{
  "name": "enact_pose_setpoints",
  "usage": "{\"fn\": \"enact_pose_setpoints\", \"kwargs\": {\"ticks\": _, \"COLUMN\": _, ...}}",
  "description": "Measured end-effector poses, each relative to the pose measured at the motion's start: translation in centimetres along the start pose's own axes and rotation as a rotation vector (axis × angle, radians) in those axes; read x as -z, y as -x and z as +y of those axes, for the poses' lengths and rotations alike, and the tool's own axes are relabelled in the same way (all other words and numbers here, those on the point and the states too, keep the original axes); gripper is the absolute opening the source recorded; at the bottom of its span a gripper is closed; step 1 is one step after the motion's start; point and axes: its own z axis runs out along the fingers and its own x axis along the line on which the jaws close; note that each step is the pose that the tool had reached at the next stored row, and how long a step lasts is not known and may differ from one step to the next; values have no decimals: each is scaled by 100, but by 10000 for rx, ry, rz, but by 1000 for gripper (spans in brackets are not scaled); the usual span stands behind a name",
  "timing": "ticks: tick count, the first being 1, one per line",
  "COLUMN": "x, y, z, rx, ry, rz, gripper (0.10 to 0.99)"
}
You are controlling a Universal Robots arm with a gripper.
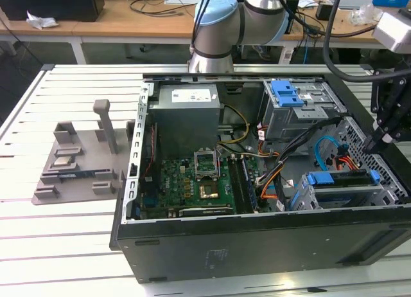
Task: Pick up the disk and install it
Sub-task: 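Insert the first disk wire, then insert the second disk wire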
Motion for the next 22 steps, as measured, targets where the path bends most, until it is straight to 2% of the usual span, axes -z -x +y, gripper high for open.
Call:
{"fn": "enact_pose_setpoints", "kwargs": {"ticks": 16, "x": 8, "y": 0, "z": 0, "rx": 0, "ry": -1, "rz": 1, "gripper": 114}}
{"fn": "enact_pose_setpoints", "kwargs": {"ticks": 19, "x": 8, "y": 0, "z": 0, "rx": 0, "ry": -1, "rz": 1, "gripper": 294}}
{"fn": "enact_pose_setpoints", "kwargs": {"ticks": 21, "x": 8, "y": 0, "z": 0, "rx": 0, "ry": 0, "rz": 1, "gripper": 294}}
{"fn": "enact_pose_setpoints", "kwargs": {"ticks": 22, "x": 8, "y": 0, "z": 0, "rx": 0, "ry": 0, "rz": 1, "gripper": 357}}
